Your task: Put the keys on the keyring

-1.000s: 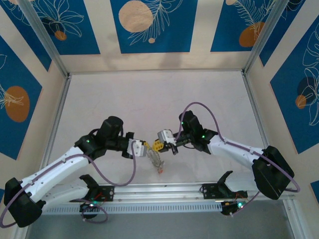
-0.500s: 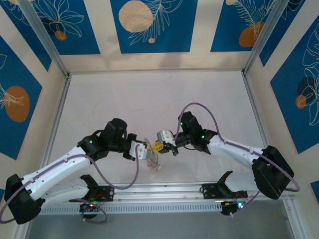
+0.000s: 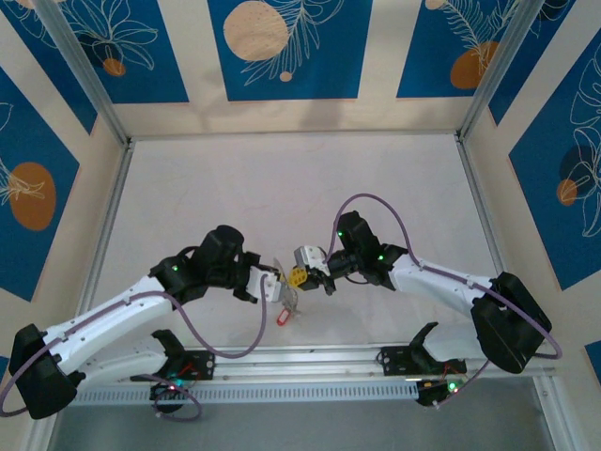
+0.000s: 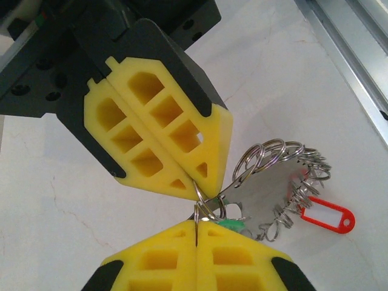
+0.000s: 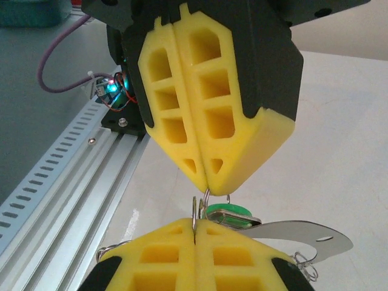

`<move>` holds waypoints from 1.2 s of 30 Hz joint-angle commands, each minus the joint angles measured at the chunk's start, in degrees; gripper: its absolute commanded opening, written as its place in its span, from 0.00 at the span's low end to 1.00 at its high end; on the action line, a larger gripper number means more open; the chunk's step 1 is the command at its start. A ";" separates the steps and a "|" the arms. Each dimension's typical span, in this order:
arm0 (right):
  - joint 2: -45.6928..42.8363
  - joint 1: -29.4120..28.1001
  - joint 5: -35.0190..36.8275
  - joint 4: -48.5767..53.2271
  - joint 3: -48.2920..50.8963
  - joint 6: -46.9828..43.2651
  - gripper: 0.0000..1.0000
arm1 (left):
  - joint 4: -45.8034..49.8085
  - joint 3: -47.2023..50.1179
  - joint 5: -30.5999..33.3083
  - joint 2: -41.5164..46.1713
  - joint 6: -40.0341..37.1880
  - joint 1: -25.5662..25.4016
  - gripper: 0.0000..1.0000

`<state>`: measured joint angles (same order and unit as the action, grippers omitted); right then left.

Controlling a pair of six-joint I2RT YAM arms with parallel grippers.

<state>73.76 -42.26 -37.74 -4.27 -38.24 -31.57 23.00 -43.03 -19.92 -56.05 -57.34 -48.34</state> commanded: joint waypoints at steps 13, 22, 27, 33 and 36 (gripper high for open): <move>-1.17 2.53 0.83 1.88 -2.29 0.26 0.00 | -0.81 -1.07 -3.45 0.80 -0.28 -1.65 0.00; -2.26 1.85 -1.41 0.68 -1.68 -0.43 0.00 | -0.52 -1.71 0.43 -1.28 -0.84 -2.96 0.00; -3.94 2.14 1.79 -0.77 0.43 -1.51 0.00 | 0.42 -1.45 2.52 0.31 -1.13 -2.89 0.00; -6.11 0.49 3.32 1.10 1.75 -9.07 0.00 | 1.22 -1.05 4.76 2.17 -1.36 -2.80 0.00; -6.31 -0.38 3.55 1.97 1.48 -11.03 0.00 | 1.24 -1.26 5.68 2.21 -1.63 -2.74 0.00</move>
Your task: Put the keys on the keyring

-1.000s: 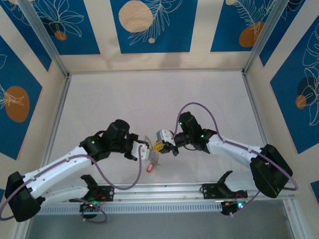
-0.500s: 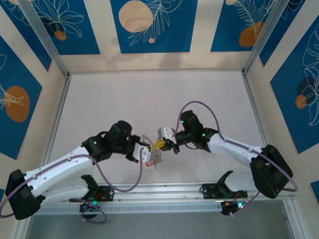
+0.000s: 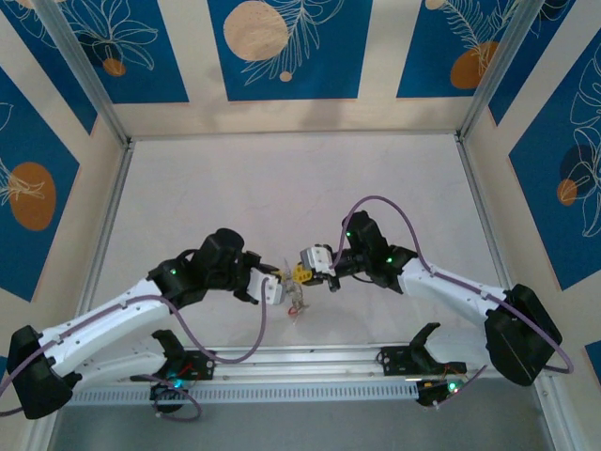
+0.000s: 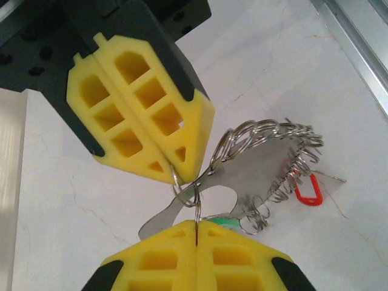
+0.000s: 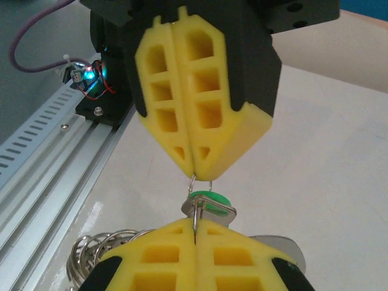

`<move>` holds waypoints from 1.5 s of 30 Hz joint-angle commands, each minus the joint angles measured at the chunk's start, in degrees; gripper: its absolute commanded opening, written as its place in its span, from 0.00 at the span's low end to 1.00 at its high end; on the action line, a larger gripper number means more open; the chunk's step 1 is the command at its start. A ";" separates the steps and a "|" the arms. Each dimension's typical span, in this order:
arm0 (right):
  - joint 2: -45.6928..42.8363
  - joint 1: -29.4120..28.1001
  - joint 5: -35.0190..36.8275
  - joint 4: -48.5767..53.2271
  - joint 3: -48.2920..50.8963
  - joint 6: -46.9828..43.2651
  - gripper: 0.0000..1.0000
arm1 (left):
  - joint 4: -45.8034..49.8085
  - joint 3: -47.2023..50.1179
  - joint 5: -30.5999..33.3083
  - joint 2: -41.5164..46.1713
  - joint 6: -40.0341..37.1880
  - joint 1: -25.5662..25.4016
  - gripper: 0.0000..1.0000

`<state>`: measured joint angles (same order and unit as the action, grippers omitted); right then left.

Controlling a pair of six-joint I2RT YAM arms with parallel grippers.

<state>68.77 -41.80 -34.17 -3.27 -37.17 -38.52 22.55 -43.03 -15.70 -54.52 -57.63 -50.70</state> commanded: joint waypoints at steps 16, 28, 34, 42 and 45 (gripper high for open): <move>0.96 -2.88 2.10 1.21 -0.71 -1.49 0.00 | -1.00 -2.15 -1.83 -2.28 -1.26 -0.42 0.00; 1.67 -1.75 2.64 0.77 -1.13 1.24 0.00 | -0.24 -2.59 -3.91 -2.42 -1.66 -0.37 0.00; 1.01 -0.88 2.18 -0.43 -0.76 2.73 0.00 | 0.72 -2.68 -4.38 -3.15 -1.66 -0.42 0.00; 0.56 0.21 1.21 -1.81 -0.17 4.34 0.00 | 1.01 -2.77 -5.73 -3.70 -1.88 -0.39 0.00; 0.65 0.57 1.06 -2.07 -0.10 4.81 0.00 | 1.18 -2.77 -6.00 -3.66 -1.94 -0.39 0.00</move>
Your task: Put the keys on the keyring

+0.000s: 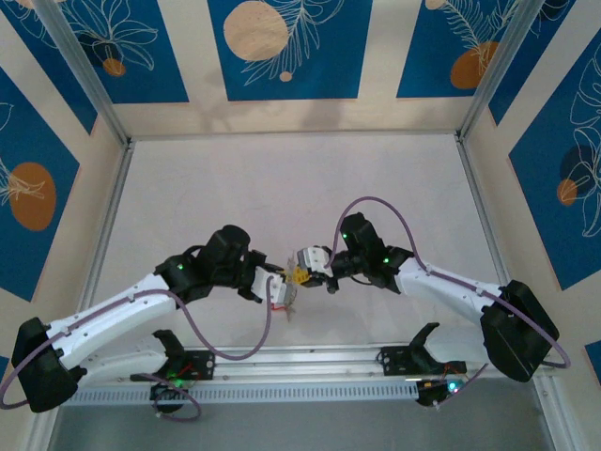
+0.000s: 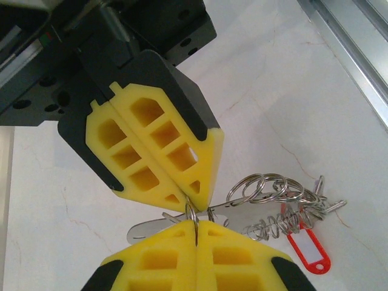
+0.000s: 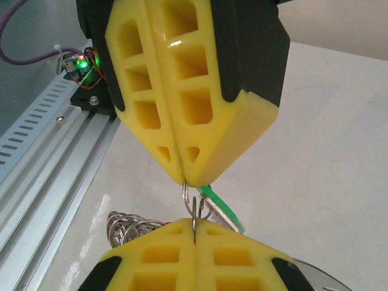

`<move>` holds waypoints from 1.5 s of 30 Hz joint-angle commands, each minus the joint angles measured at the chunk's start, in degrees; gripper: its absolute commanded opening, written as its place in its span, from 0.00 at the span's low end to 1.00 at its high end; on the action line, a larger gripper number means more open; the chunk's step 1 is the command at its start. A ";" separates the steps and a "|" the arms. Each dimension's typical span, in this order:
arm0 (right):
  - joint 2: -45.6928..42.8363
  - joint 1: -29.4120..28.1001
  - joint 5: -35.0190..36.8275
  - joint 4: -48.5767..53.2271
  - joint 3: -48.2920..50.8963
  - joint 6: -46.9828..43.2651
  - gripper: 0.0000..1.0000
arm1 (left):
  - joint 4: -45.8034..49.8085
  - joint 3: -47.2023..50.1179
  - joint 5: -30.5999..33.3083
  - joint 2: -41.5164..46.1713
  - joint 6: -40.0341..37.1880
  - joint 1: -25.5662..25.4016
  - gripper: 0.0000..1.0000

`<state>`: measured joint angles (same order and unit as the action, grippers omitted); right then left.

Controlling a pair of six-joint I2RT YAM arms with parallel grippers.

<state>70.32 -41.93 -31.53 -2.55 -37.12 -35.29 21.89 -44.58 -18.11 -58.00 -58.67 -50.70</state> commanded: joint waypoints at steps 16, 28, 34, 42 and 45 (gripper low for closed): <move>-3.43 1.42 -4.90 -5.25 1.79 0.52 0.00 | 2.49 -0.97 -0.74 -0.65 -1.43 -0.37 0.00; -3.36 1.86 -3.78 -5.79 1.88 1.19 0.00 | 3.71 -0.78 -2.29 -0.37 -2.15 -0.39 0.00; -4.03 2.34 -3.54 -6.93 2.48 1.71 0.00 | 3.23 -0.10 -1.76 0.11 -1.33 -0.39 0.00; -6.33 2.82 -5.09 -14.41 6.13 3.64 0.00 | -1.70 2.73 1.44 1.66 4.88 -0.45 0.01; -6.60 2.83 -5.06 -15.20 6.56 3.56 0.00 | -2.13 2.81 1.33 1.89 5.84 -0.42 0.02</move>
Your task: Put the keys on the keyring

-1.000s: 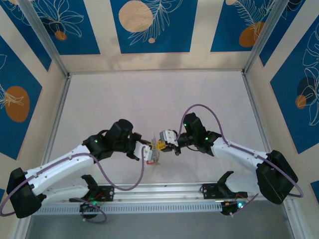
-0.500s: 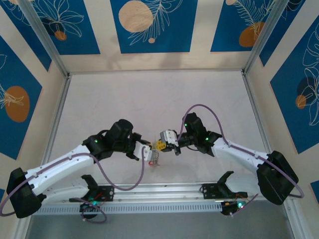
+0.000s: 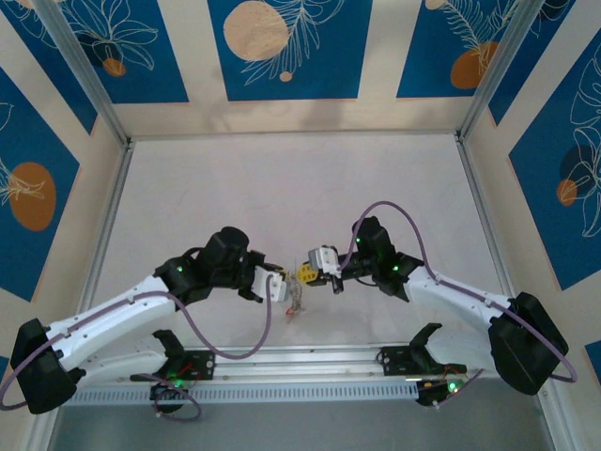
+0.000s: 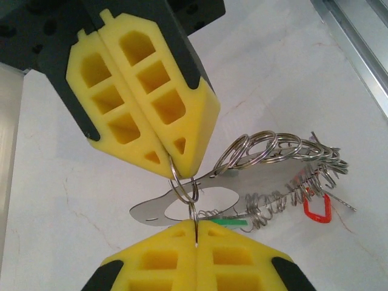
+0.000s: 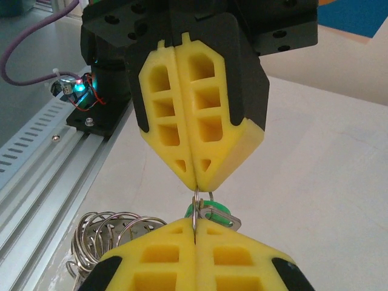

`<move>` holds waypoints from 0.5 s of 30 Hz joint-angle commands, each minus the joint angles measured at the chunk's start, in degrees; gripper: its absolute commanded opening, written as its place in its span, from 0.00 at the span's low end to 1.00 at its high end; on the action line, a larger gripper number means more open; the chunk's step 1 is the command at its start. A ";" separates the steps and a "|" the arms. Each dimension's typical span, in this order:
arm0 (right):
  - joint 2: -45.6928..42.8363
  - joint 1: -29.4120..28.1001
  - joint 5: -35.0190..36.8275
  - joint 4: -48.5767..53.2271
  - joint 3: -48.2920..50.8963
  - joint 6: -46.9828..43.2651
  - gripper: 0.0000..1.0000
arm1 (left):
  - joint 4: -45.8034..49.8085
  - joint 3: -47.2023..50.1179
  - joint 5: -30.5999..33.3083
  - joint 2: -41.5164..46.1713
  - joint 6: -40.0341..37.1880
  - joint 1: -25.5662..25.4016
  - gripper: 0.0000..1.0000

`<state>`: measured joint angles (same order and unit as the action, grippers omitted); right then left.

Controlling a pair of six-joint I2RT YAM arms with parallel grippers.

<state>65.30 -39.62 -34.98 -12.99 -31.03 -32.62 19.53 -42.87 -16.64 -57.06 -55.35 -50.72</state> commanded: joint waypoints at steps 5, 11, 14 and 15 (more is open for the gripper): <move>-2.82 0.42 -1.87 -8.89 2.56 1.11 0.00 | -1.63 1.56 -0.23 0.83 4.90 -0.35 0.09; -4.46 0.33 -2.77 -10.43 4.09 -0.07 0.00 | -5.62 3.57 -1.41 2.21 9.79 -0.26 0.22; -4.48 0.25 -3.20 -12.53 5.04 -0.02 0.00 | -9.71 5.39 -1.61 4.11 12.99 -0.11 0.27; -4.24 0.17 -3.33 -13.12 5.25 -0.16 0.00 | -10.98 5.94 -1.75 4.73 14.54 -0.11 0.32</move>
<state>61.91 -39.55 -36.07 -21.93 -26.98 -32.40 13.82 -38.13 -16.49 -54.54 -46.02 -50.76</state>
